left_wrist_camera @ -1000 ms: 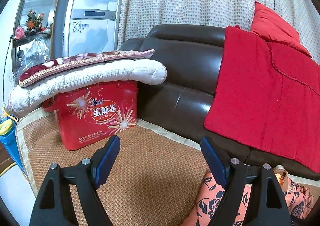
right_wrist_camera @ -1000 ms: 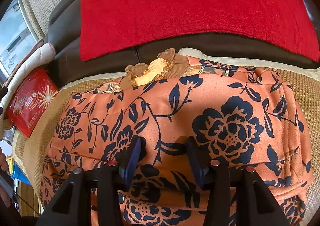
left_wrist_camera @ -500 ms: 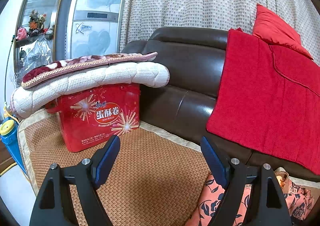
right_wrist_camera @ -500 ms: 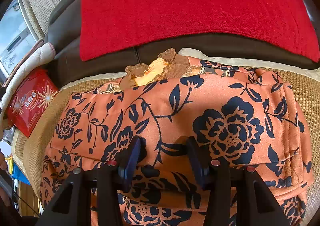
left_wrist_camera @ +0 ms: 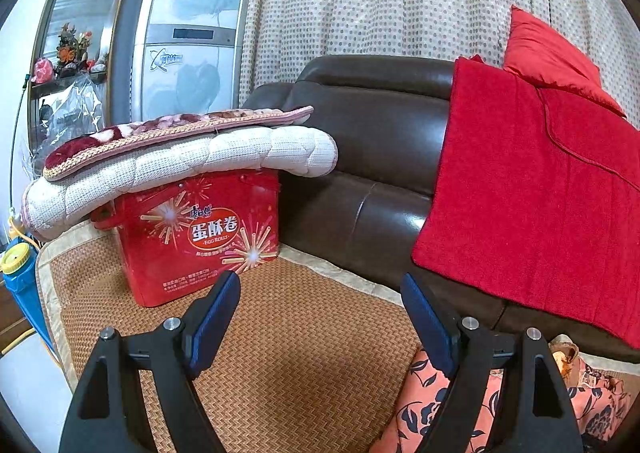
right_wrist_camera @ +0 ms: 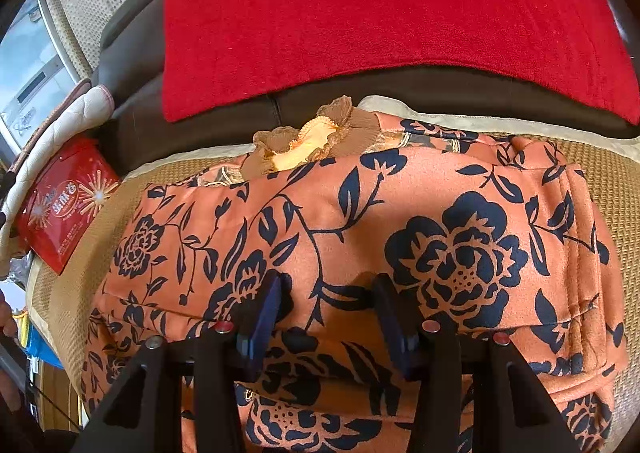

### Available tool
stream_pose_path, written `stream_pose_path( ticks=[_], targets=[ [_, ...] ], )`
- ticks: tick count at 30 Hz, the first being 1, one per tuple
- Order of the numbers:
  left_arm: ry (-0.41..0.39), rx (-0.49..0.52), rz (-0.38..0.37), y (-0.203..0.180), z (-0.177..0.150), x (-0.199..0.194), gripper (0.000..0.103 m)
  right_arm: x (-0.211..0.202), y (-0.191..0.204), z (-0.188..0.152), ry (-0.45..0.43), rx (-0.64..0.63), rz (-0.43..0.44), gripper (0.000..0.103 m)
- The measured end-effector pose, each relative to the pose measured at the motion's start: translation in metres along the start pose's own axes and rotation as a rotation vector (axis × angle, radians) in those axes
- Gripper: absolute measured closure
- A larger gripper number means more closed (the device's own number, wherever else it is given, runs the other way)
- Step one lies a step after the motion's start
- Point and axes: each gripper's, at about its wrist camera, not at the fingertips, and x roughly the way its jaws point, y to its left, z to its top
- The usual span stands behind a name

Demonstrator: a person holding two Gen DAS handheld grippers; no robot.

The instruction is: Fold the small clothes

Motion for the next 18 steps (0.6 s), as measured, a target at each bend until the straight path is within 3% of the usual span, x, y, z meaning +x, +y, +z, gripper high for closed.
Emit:
stream_pose_path(
  ticks=[4, 7, 8, 10, 13, 15, 18],
  targets=[
    [0.082, 0.058, -0.039, -0.016, -0.009, 0.016, 0.013, -0.007, -0.004, 0.000, -0.004, 0.009, 0.023, 0.051],
    [0.258, 0.146, -0.119, -0.040, -0.033, 0.047, 0.013, -0.024, -0.025, 0.006, -0.065, 0.093, 0.046, 0.051],
    [0.340, 0.161, -0.164, -0.050, -0.045, 0.060, 0.013, -0.030, -0.036, 0.009, -0.091, 0.123, 0.030, 0.051],
    [0.426, 0.179, -0.193, -0.060, -0.060, 0.076, 0.013, -0.041, -0.060, 0.012, -0.135, 0.187, -0.009, 0.051],
    [0.514, 0.215, -0.162, -0.072, -0.079, 0.101, 0.013, -0.043, -0.097, 0.013, -0.144, 0.287, -0.059, 0.051],
    [0.556, 0.244, -0.109, -0.073, -0.090, 0.114, 0.013, -0.036, -0.117, 0.012, -0.102, 0.327, -0.097, 0.058],
    [0.600, 0.253, -0.094, -0.070, -0.098, 0.122, 0.013, -0.042, -0.131, 0.014, -0.113, 0.354, -0.053, 0.061]
  ],
)
